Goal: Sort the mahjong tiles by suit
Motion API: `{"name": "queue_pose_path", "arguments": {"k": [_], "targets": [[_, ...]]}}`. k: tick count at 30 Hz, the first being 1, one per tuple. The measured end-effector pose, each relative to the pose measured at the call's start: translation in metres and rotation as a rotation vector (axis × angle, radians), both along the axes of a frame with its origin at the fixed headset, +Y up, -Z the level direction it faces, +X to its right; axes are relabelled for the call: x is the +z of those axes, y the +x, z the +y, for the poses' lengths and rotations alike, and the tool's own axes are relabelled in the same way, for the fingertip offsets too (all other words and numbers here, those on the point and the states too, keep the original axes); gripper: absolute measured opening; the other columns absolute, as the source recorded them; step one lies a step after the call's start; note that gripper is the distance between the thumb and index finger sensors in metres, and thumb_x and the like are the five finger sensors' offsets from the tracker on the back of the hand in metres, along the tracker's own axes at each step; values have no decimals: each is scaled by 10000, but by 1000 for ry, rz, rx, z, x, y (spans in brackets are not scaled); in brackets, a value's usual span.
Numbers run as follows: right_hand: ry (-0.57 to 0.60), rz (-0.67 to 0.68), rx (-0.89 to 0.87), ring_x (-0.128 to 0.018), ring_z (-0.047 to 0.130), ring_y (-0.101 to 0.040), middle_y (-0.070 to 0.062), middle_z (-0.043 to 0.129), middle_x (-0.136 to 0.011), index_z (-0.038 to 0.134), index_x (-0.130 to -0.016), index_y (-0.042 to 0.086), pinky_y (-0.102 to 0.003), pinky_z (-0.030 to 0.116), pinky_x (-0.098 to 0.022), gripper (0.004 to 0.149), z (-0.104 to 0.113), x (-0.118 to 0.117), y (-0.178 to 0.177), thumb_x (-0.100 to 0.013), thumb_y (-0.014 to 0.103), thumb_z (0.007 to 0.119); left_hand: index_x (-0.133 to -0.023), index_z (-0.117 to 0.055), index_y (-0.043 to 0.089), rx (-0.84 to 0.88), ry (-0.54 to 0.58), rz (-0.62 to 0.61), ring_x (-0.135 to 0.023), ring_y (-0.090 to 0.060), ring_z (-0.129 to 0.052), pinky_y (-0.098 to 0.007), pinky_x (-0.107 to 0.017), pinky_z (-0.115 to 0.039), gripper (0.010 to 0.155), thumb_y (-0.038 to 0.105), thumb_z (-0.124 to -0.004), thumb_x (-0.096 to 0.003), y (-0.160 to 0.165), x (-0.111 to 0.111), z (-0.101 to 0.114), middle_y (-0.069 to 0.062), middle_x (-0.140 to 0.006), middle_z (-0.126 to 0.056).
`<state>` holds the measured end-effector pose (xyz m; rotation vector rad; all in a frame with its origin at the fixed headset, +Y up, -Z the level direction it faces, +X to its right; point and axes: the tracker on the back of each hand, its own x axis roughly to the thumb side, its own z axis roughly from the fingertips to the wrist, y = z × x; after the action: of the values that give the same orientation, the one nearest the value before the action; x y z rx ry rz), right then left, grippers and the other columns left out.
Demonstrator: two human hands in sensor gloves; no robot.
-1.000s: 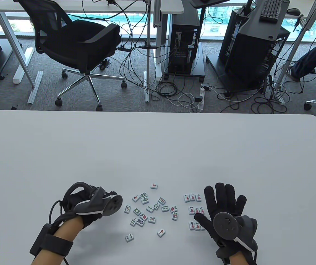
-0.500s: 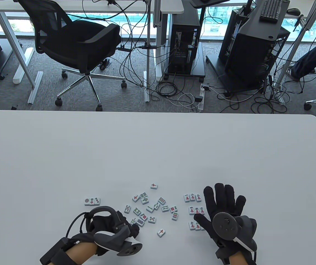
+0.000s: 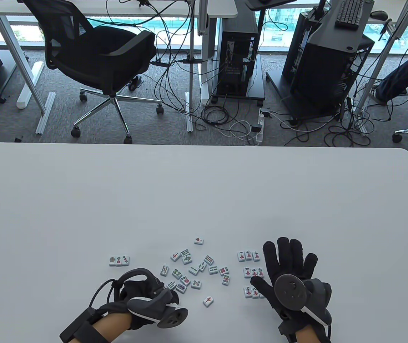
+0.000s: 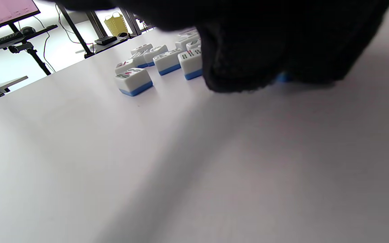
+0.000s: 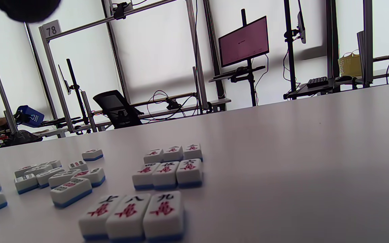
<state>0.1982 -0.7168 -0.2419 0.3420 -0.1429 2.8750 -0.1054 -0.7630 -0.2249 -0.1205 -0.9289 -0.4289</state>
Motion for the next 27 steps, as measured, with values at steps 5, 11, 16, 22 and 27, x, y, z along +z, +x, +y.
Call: {"name": "queue_pose_path", "arguments": {"k": [5, 11, 16, 22, 27], "targets": [[2, -3, -6, -1007, 7, -426, -124, 52, -1142, 114, -1072, 303, -738, 116, -663, 850, 0, 0, 1, -449, 654, 572, -792, -846, 207, 70, 0, 105, -84, -28, -923, -294, -191, -846, 607, 532, -892, -282, -23, -5, 20, 157, -395, -1002], [2, -3, -5, -1007, 4, -425, -123, 51, -1141, 113, -1072, 304, -738, 113, -663, 850, 0, 0, 1, -448, 653, 573, -797, -844, 203, 133, 28, 340, -91, -33, -928, -299, -198, -846, 607, 523, -894, -283, -83, -18, 43, 152, -404, -1003], [2, -3, -5, -1007, 2, -424, -122, 49, -1142, 113, -1071, 305, -738, 111, -663, 848, 0, 0, 1, -449, 653, 573, -800, -845, 203, 118, 37, 498, -94, -37, -930, -303, -199, -846, 606, 514, -899, -283, -125, -22, 42, 147, -408, -1005], [2, -3, -5, -1007, 2, -424, -122, 49, -1141, 113, -1071, 306, -738, 111, -663, 849, 0, 0, 1, -449, 654, 573, -799, -847, 201, 90, 6, 610, -93, -38, -931, -304, -197, -846, 605, 512, -900, -283, -150, -27, 24, 145, -407, -1006], [7, 2, -7, -1007, 3, -424, -122, 49, -1141, 112, -1071, 305, -737, 113, -663, 849, -1, -1, 0, -449, 654, 572, -800, -846, 202, 45, 1, 616, -93, -38, -930, -304, -198, -846, 604, 513, -900, -285, -145, -31, 14, 145, -408, -1005]]}}
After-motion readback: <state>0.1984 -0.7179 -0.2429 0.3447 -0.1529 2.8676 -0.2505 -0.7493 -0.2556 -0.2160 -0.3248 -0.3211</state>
